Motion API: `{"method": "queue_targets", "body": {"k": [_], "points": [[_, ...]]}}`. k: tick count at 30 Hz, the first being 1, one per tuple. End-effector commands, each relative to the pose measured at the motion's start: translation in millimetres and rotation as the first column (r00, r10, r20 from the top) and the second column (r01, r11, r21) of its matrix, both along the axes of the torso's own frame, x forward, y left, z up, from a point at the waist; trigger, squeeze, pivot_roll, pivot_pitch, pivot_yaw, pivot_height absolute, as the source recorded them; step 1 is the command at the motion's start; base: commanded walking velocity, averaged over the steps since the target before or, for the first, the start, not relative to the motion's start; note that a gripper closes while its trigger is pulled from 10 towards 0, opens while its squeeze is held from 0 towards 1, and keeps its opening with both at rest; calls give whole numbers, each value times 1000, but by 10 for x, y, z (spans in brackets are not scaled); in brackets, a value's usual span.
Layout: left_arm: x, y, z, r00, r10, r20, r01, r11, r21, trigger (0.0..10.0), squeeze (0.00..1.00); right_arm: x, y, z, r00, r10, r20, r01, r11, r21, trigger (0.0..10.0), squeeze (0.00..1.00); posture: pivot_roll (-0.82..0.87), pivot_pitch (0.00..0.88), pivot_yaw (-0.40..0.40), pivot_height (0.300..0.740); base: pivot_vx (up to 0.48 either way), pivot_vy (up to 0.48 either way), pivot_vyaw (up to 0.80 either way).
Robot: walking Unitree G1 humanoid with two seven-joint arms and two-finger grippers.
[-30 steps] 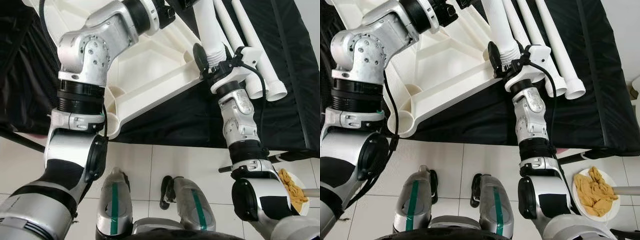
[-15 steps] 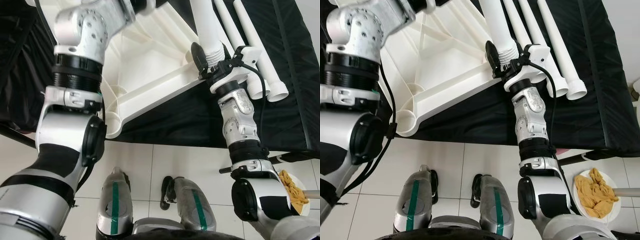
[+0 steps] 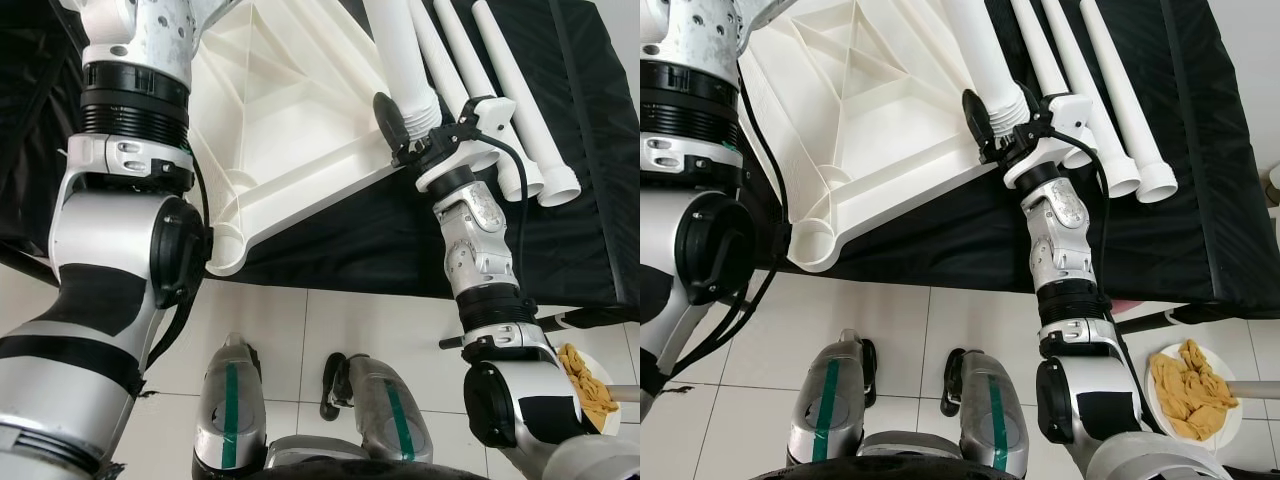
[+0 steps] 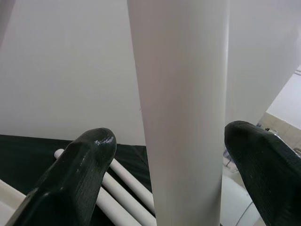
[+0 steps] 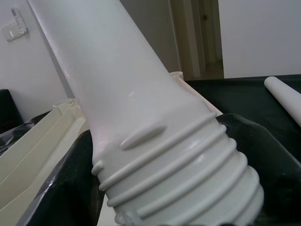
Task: Building children table
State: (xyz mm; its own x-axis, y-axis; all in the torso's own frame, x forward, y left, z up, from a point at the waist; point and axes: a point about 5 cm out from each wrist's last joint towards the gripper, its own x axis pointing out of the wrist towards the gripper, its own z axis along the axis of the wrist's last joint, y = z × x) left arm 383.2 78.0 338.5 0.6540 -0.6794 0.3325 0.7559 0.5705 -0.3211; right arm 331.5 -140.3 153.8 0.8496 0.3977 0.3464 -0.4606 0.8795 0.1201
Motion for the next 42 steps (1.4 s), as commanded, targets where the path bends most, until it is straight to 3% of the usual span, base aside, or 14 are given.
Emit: {"method": "queue_targets", "body": {"k": [1,2,3,4,11,18,19,20,21,33,34,36,37,42], "points": [[-23,-62,81,999,-40,28,40,999,-11,10000,0,-18,-13,-12,1000,8,-2,-8,1000,-14,10000,0,79,14,-35,740,0,0,0],[-25,-66,87,999,-45,30,45,999,-15,10000,0,-21,-13,-14,1000,10,-2,-10,1000,-15,10000,0,79,14,-35,740,0,0,0],[-33,-75,96,998,-55,35,55,998,-22,1922,0,-25,-13,-17,1000,12,-2,-13,1000,-18,10000,0,77,14,-36,740,0,0,0],[-46,-87,100,997,-68,39,69,997,-30,0,0,-29,-12,-18,1000,16,-3,-16,1000,-24,10000,0,77,15,-37,740,0,0,0],[-82,-124,107,994,-92,54,94,995,-38,0,0,-32,-13,-27,1000,22,-11,-23,999,-34,10000,0,77,16,-40,740,0,0,0],[-133,-204,88,991,-79,107,74,996,53,0,0,-7,-47,-35,999,2,-39,-4,999,-40,10000,0,76,21,-40,740,0,0,0],[-142,-217,90,990,-75,116,67,995,72,4078,0,-4,-53,-38,999,1,-45,-3,999,-40,10000,157,75,24,-41,740,0,0,0],[-147,-228,92,990,-70,121,60,994,88,10000,0,1,-60,-41,999,-2,-51,0,999,-40,10000,933,75,24,-41,740,0,0,0],[-153,-239,95,990,-66,124,53,993,103,10000,0,4,-68,-42,998,-2,-57,0,999,-39,10000,1000,75,25,-41,740,0,0,0],[-163,-274,78,986,57,159,-90,974,209,10000,0,104,-141,82,991,-107,-76,87,970,-225,10000,1000,73,31,-36,740,0,0,0],[-164,-265,77,980,90,175,-129,966,224,10000,0,115,-138,108,990,-119,-71,98,965,-243,10000,212,72,35,-35,740,0,0,0],[-163,-257,76,975,122,188,-166,957,237,10000,0,122,-132,131,990,-125,-67,105,962,-252,10000,212,72,35,-35,740,0,0,0],[-161,-253,74,968,153,198,-200,947,250,10000,0,127,-123,159,989,-135,-58,116,960,-256,10000,0,73,38,-37,740,0,0,0],[-191,-268,126,945,240,223,-291,928,232,10000,0,137,-34,249,984,-179,-6,169,942,-290,10000,0,77,49,-40,740,0,0,0]]}}
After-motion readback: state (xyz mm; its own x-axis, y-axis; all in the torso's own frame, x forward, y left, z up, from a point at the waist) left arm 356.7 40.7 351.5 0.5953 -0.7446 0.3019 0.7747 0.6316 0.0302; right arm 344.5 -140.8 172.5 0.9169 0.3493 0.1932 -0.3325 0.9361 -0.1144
